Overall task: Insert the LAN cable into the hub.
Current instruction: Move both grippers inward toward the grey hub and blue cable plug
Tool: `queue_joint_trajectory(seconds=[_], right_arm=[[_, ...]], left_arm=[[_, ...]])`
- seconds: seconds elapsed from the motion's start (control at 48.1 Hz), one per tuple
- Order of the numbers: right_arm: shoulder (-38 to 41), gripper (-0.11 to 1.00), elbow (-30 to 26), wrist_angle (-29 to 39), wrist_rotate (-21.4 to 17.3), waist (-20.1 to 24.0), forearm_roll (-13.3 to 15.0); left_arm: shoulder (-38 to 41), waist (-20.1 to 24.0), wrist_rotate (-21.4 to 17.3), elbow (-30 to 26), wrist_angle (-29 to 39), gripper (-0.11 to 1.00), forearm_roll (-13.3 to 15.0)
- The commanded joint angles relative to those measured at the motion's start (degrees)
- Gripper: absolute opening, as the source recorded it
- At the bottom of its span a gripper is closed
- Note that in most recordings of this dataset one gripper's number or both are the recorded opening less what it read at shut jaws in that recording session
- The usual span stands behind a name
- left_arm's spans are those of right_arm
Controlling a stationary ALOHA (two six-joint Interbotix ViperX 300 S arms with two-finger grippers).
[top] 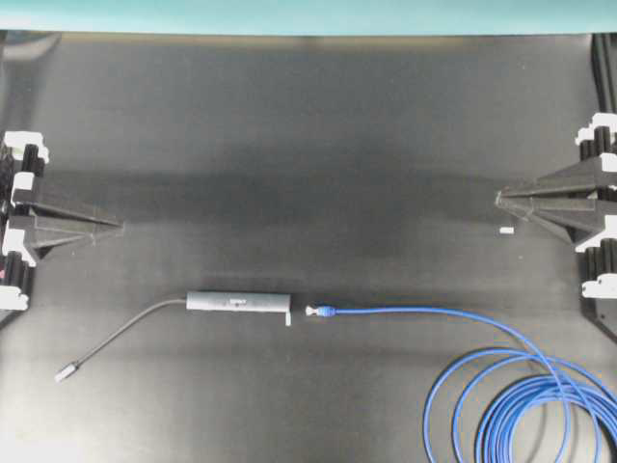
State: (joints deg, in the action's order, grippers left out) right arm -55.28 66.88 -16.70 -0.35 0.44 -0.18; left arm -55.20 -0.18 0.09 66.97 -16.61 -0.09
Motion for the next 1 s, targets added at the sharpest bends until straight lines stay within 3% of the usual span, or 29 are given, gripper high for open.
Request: queue_joint_trajectory(seconds=[0.0, 0.104, 0.333, 0.52, 0.853, 0.915, 0.978], right_arm=[[1.05, 0.03, -0.62, 0.26, -0.35, -0.18, -0.44], [3.25, 0.00, -1.93, 7.12, -1.23, -0.09, -2.55], [11.87, 0.00, -6.68, 21.36, -2.81, 2.72, -2.55], [22.76, 0.00, -10.99, 25.05, -2.72, 5.27, -2.55], [38.76, 0.00, -19.86, 29.53, -1.85, 5.36, -2.55], [40.69, 0.04, -20.83, 29.71, -1.93, 5.54, -2.46], [41.75, 0.14, -21.18, 29.44, -1.85, 5.62, -2.55]], left_arm=[[2.46, -0.35, 1.32, -0.70, 1.32, 0.06, -2.55], [3.96, -0.79, 2.64, -1.32, 4.22, 0.00, -2.64], [7.56, -2.64, 4.31, -4.04, 11.60, 0.00, -2.64], [13.36, -3.69, 8.44, -5.98, 12.92, 0.00, -2.64], [24.43, -4.66, 8.96, -10.02, 13.27, 0.00, -2.55], [26.37, -4.66, 9.05, -10.72, 12.83, 0.00, -2.55], [28.39, -4.83, 9.05, -11.07, 11.69, 0.00, -2.64]])
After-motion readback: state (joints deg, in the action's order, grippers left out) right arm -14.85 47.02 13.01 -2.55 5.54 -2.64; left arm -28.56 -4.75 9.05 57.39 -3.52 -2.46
